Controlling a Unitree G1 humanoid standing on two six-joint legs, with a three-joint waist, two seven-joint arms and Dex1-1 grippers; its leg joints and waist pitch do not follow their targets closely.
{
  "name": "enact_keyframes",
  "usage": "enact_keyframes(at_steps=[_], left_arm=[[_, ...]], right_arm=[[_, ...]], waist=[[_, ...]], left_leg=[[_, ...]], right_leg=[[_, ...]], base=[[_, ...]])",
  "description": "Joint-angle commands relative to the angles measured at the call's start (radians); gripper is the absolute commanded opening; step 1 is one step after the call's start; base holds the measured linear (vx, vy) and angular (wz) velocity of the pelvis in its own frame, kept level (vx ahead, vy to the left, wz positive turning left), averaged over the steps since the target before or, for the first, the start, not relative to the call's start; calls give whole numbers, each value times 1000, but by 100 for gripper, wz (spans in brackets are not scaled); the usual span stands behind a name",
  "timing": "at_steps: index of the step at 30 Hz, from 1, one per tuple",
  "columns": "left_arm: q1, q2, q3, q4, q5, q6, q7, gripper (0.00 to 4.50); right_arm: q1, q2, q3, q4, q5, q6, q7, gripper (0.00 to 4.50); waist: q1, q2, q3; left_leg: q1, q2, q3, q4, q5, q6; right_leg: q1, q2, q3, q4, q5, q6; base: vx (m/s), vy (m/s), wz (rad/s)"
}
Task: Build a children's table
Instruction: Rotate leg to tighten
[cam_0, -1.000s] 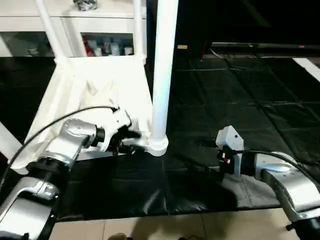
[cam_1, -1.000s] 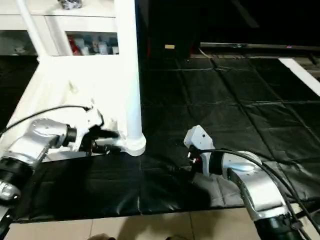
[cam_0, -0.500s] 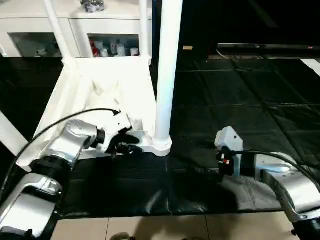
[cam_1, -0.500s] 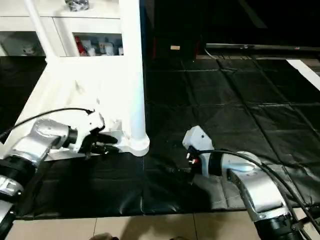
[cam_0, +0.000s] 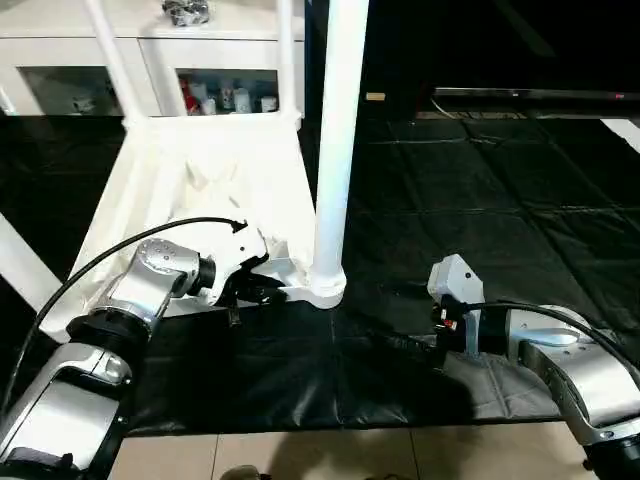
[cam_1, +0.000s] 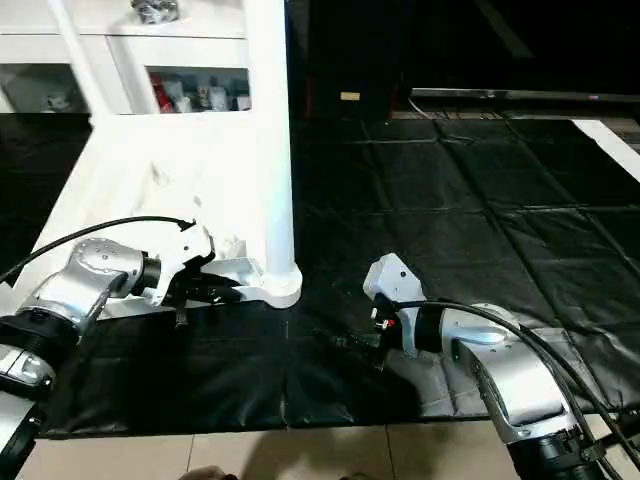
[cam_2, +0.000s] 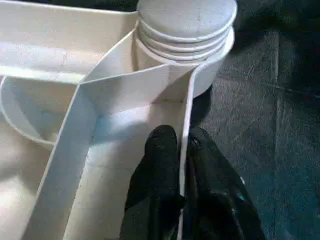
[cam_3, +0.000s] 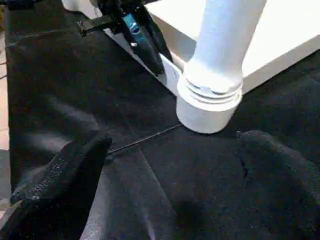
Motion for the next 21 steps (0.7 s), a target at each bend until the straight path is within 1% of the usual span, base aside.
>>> enact_keyframes(at_steps=[1, 4, 5, 6, 10, 11, 15, 16, 17, 18, 19, 21], left_arm=[[-15, 0, 27, 4, 2, -5, 7, 4], [-11, -5, 33, 3, -8, -26, -9, 1], [-10, -6, 35, 2, -12, -29, -14, 1], [-4, -6, 37, -8, -18, -30, -26, 1], [12, 1, 31, -30, -22, -32, -60, 1], [15, 2, 28, -32, -13, -42, -49, 1], [17, -10, 39, -22, -5, -67, -6, 1], [16, -13, 43, -24, -14, -47, -17, 28], [16, -15, 45, -25, -18, -38, -22, 45], [15, -16, 48, -25, -20, -35, -22, 45], [16, -19, 56, -29, -26, -27, -21, 59], [18, -18, 55, -29, -19, -36, -13, 66]], right_arm=[[-7, -7, 8, -11, 1, 0, -1, 450], [-9, -8, 10, -10, 1, 0, 1, 450], [-10, -8, 10, -10, 1, 0, 1, 450], [-9, -9, 10, -9, 1, -1, 2, 450], [-10, -9, 12, -8, 0, -1, 3, 450], [-11, -9, 13, -8, 0, -1, 4, 450], [-13, -7, 15, -6, -1, -1, 5, 450], [-13, -8, 15, -8, -1, -1, 5, 450], [-13, -8, 16, -8, -1, -1, 5, 450], [-12, -8, 16, -9, -1, 0, 5, 450], [-11, -8, 16, -11, -1, 1, 5, 450], [-10, -8, 18, -10, -1, 1, 5, 450]], waist=[[4, 6, -69], [3, 5, -73], [2, 6, -72], [2, 4, -71], [3, 6, -69], [3, 5, -69], [4, 6, -67], [4, 5, -67], [4, 5, -67], [4, 5, -67], [4, 5, -68], [5, 4, -68]], left_leg=[[8, 38, -21, -70, -246, 13], [6, 37, -18, -66, -213, 22], [7, 38, -17, -66, -213, 23], [8, 37, -16, -66, -215, 26], [9, 39, -17, -68, -230, 20], [9, 39, -17, -68, -233, 19], [12, 39, -18, -70, -251, 14], [13, 39, -17, -69, -251, 14], [12, 39, -17, -69, -249, 14], [11, 38, -17, -69, -245, 14], [11, 38, -17, -68, -241, 15], [10, 39, -17, -68, -239, 17]], right_leg=[[54, -85, 49, -93, -342, -134], [57, -84, 51, -83, -255, -165], [56, -84, 51, -83, -250, -168], [56, -84, 51, -85, -258, -170], [55, -86, 50, -89, -307, -157], [54, -85, 50, -89, -310, -156], [53, -86, 51, -92, -339, -150], [52, -86, 51, -93, -344, -147], [53, -86, 51, -93, -344, -147], [53, -87, 51, -92, -342, -146], [53, -86, 51, -92, -336, -148], [53, -86, 51, -91, -324, -154]], base=[[0, 0, 0], [0, 0, 0], [0, 0, 0], [0, 0, 0], [0, 0, 0], [0, 0, 0], [0, 0, 0], [0, 0, 0], [0, 0, 0], [0, 0, 0], [0, 0, 0], [0, 0, 0]])
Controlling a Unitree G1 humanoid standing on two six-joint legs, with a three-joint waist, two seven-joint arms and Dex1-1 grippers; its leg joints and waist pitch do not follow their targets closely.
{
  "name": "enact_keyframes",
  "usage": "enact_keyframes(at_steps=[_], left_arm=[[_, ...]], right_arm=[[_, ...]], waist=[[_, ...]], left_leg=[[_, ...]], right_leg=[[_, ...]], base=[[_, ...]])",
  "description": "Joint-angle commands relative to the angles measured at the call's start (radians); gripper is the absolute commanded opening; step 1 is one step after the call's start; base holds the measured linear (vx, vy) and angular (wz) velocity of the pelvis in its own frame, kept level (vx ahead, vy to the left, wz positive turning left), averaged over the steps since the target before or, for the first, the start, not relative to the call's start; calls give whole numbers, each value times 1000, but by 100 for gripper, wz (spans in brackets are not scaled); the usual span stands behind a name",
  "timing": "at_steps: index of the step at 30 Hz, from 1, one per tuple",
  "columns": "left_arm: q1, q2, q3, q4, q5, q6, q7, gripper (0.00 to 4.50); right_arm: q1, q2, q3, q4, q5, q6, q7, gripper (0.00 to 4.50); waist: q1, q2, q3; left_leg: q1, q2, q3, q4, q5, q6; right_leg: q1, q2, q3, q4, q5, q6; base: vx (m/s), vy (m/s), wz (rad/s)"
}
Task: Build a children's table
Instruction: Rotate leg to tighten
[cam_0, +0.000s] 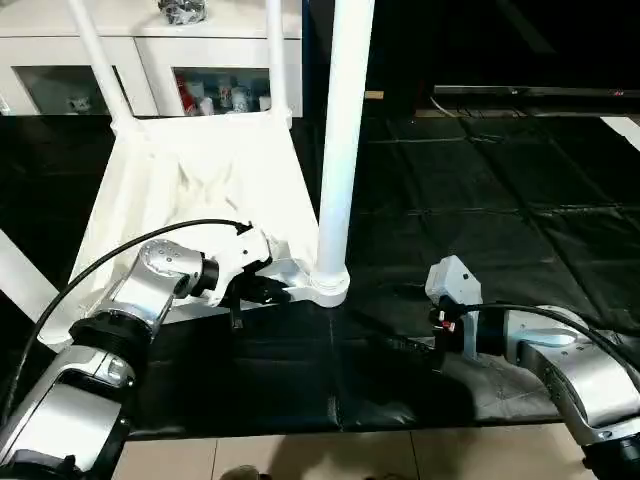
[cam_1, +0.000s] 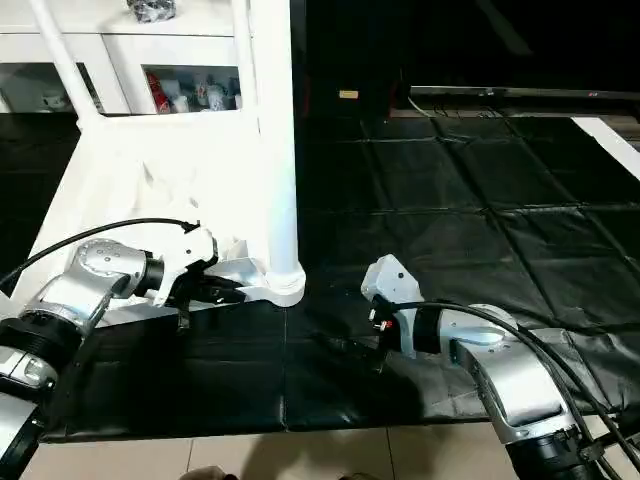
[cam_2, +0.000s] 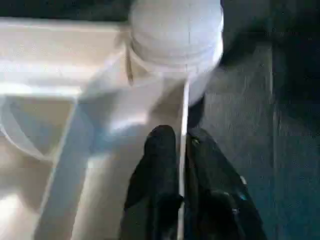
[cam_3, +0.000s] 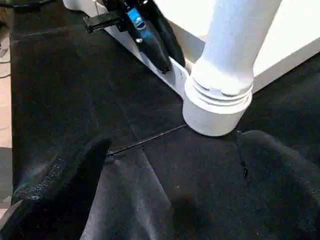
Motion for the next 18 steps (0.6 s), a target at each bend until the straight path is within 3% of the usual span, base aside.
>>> enact_keyframes(at_steps=[1, 8, 9, 18], left_arm=[[2, 3, 9, -22, -3, -5, 10, 77], [7, 11, 5, -13, 15, -4, 2, 77], [8, 13, 3, -13, 20, -2, -2, 51], [5, 5, 9, 0, 21, 0, 4, 1]], right_arm=[[-9, -8, 2, -11, -1, 1, 3, 450], [-12, -8, 8, -3, -2, -5, 4, 450], [-13, -8, 8, -1, -2, -6, 4, 450], [-15, -8, 8, 3, -3, -11, 4, 450]], waist=[[3, 4, -68], [3, 3, -67], [3, 3, -67], [1, 4, -68]], left_leg=[[12, 39, -18, -68, -238, 16], [11, 38, -17, -68, -241, 17], [11, 38, -17, -68, -242, 17], [11, 38, -18, -68, -243, 15]], right_leg=[[54, -86, 51, -90, -320, -156], [54, -86, 51, -92, -338, -147], [53, -86, 51, -93, -340, -146], [55, -86, 51, -91, -333, -148]], base=[[0, 0, 0], [0, 0, 0], [0, 0, 0], [0, 0, 0]])
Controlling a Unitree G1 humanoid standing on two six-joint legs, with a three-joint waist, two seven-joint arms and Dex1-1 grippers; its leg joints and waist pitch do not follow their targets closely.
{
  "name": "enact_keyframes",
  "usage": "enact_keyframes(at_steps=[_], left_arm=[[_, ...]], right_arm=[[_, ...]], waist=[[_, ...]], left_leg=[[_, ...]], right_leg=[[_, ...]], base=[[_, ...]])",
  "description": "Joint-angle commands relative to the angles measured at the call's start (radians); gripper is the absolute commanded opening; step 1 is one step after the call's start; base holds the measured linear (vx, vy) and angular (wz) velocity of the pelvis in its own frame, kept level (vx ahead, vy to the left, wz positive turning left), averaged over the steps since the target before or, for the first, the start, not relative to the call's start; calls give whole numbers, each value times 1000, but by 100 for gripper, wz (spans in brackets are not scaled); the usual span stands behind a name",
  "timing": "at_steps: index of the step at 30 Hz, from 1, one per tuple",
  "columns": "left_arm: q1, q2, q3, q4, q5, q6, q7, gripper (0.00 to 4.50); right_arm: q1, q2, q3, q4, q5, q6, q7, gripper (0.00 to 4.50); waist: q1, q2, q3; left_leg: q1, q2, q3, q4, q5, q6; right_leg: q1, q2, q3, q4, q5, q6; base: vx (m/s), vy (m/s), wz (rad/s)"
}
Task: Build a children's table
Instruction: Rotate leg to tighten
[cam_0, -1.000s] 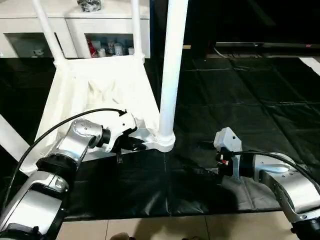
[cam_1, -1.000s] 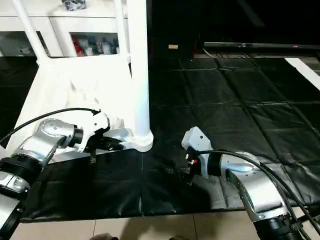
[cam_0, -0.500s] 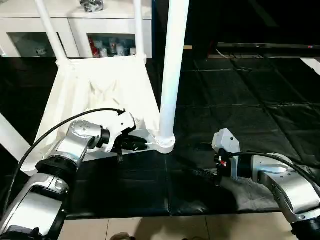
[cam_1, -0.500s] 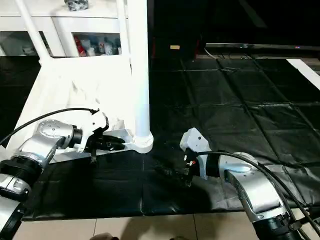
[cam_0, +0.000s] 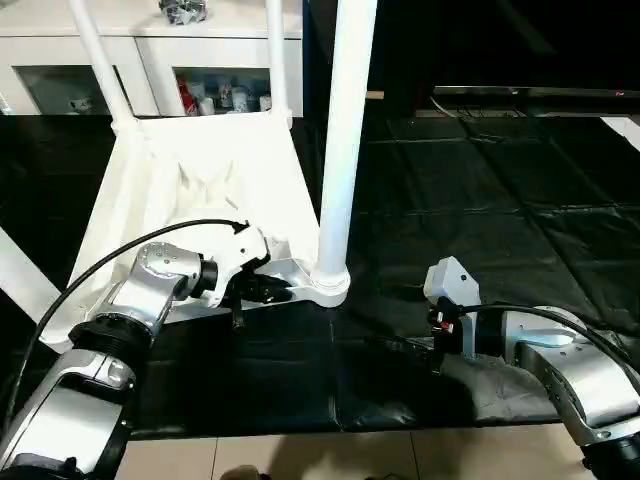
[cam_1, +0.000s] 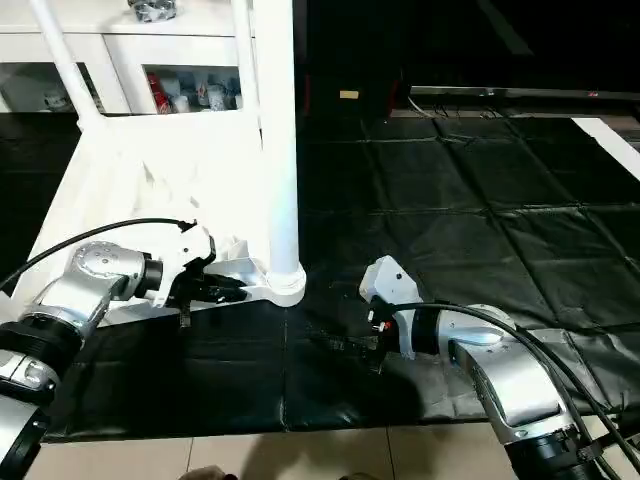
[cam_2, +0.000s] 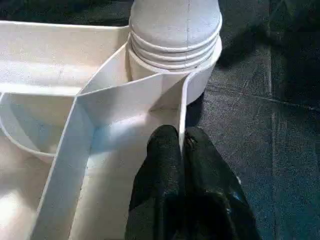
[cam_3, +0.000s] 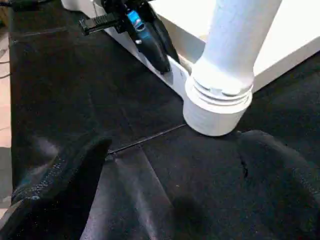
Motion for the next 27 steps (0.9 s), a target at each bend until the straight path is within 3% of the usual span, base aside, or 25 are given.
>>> enact_keyframes(at_steps=[1, 6, 10, 19, 27], left_arm=[[-4, -1, 8, -1, 6, 9, 4, 1], [7, -4, 11, -35, -20, 0, -54, 1], [56, 6, -43, -125, -19, -13, -150, 1], [91, 5, -92, -201, 4, -40, -205, 1], [109, 5, -107, -281, -2, -25, -219, 1]], right_arm=[[-14, -8, 7, 2, -3, -8, 4, 450], [-25, -5, 0, 37, -13, -35, -2, 450], [-79, 2, -3, 147, -33, -121, 20, 450], [-172, 2, 33, 270, -31, -211, 139, 450], [-231, 35, 45, 376, -36, -256, 168, 450]], waist=[[4, 4, -67], [2, 3, -69], [2, -2, -70], [17, -4, -66], [22, -7, -70]], left_leg=[[11, 38, -18, -68, -243, 16], [10, 39, -17, -67, -228, 18], [12, 45, -16, -66, -218, 21], [17, 45, -12, -67, -239, 27], [12, 45, -11, -65, -211, 33]], right_leg=[[54, -86, 51, -92, -334, -148], [54, -87, 52, -89, -313, -158], [52, -91, 53, -81, -277, -186], [48, -88, 53, -86, -339, -171], [50, -89, 52, -79, -298, -178]], base=[[0, 0, 0], [0, 0, 0], [0, 0, 0], [0, 0, 0], [0, 0, 0]])
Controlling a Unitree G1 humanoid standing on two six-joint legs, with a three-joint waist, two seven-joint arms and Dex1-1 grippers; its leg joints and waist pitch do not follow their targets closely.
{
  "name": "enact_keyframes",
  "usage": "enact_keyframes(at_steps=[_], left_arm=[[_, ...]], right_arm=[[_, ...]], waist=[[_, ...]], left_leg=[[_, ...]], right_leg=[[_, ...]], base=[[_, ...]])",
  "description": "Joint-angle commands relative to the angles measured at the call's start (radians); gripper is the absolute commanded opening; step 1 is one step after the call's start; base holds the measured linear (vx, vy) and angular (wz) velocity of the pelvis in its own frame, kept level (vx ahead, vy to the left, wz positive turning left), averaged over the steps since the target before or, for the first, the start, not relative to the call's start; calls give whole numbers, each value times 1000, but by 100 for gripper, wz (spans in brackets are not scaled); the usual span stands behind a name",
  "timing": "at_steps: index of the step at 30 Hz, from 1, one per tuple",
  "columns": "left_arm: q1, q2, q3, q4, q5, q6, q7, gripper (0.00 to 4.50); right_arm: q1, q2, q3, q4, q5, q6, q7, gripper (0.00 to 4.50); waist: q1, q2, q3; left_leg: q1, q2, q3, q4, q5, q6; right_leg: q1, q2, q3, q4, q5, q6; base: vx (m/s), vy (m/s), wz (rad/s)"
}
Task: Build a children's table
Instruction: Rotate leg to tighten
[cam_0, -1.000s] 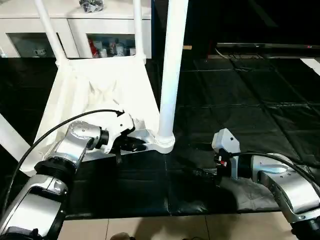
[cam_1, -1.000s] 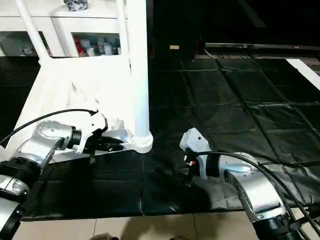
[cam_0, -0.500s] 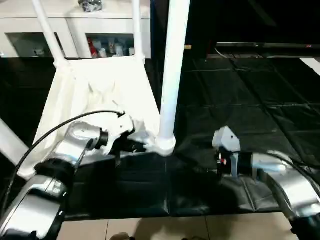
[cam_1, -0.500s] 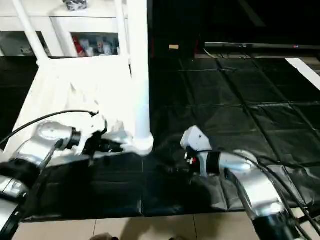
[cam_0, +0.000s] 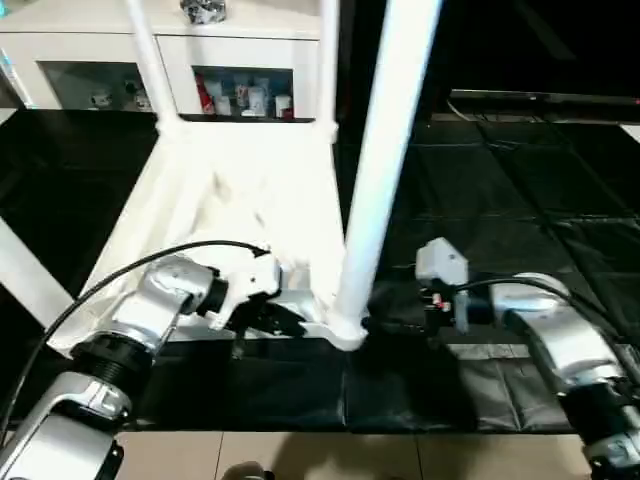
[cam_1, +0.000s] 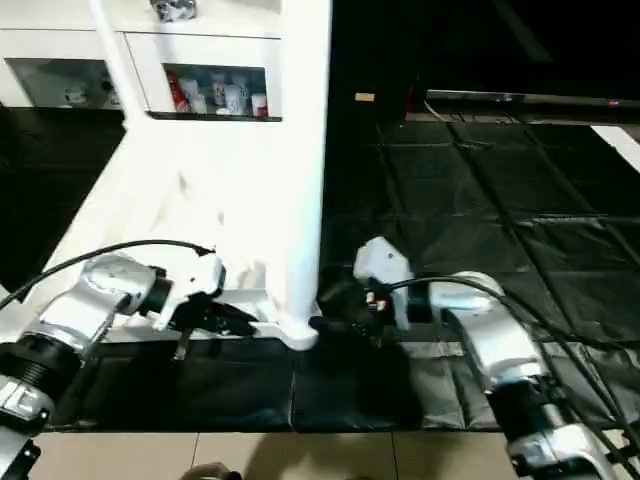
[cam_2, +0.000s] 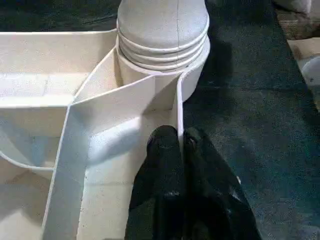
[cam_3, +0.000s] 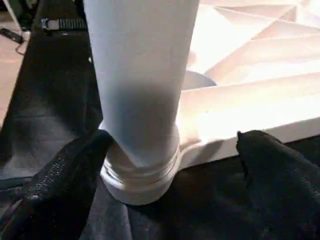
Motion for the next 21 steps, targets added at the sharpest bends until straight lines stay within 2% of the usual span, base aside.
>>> enact_keyframes(at_steps=[1, 6, 8, 9, 10, 13, 14, 18, 19, 20, 21], left_arm=[[2, -15, -35, -49, 3, -8, -46, 1], [5, -11, -31, -58, 1, -6, -45, 1], [5, -10, -27, -58, 0, -4, -38, 1], [3, -11, -26, -54, 0, -5, -36, 1], [0, -14, -24, -48, 1, -7, -32, 1], [-5, -14, -30, -38, 10, -12, -33, 1], [-5, -13, -33, -37, 13, -12, -35, 0], [-6, -12, -41, -37, 20, -13, -37, 0], [-5, -11, -41, -38, 20, -13, -38, 0], [-5, -10, -40, -39, 19, -12, -38, 0], [-6, -9, -38, -41, 18, -11, -39, 0]], right_arm=[[-18, 6, -13, 16, 7, 3, 3, 450], [-28, 13, -28, 24, 42, 26, 29, 450], [-29, 15, -26, 24, 39, 12, 30, 450], [-28, 17, -24, 24, 38, 12, 31, 450], [-27, 19, -22, 26, 37, 8, 34, 450], [-28, 33, -10, 38, 40, 11, 58, 450], [-31, 39, -7, 47, 41, 10, 60, 421], [-49, 64, -8, 100, 56, 15, 74, 401], [-49, 64, -8, 103, 58, 17, 77, 388], [-51, 65, -9, 107, 62, 20, 83, 388], [-55, 66, -10, 112, 66, 22, 92, 377]], waist=[[-7, -6, -70], [-6, 1, -70], [-6, 10, -71], [-8, 6, -71], [-7, 10, -71], [-8, 8, -71], [-6, 14, -71], [-7, 11, -72], [-7, 5, -71], [-5, 9, -71], [-6, 6, -71]], left_leg=[[13, 44, -12, -68, -210, 32], [14, 44, -13, -68, -218, 31], [15, 45, -15, -69, -227, 25], [15, 44, -14, -70, -231, 22], [16, 45, -15, -70, -236, 20], [15, 43, -14, -70, -245, 18], [16, 43, -16, -70, -249, 17], [16, 45, -16, -71, -257, 13], [16, 45, -14, -71, -255, 15], [16, 45, -15, -71, -249, 17], [17, 45, -15, -71, -246, 17]], right_leg=[[49, -85, 53, -79, -296, -177], [49, -84, 52, -80, -301, -175], [48, -84, 51, -80, -296, -179], [48, -82, 51, -81, -289, -181], [48, -82, 51, -80, -288, -184], [50, -82, 51, -81, -289, -186], [49, -84, 50, -81, -295, -189], [50, -83, 49, -81, -287, -197], [50, -82, 50, -82, -288, -195], [50, -84, 50, -82, -296, -191], [50, -84, 50, -81, -299, -189]], base=[[0, 0, 0], [0, 0, 0], [0, 0, 0], [0, 0, 0], [0, 0, 0], [0, 0, 0], [0, 0, 0], [0, 0, 0], [0, 0, 0], [0, 0, 0], [0, 0, 0]])
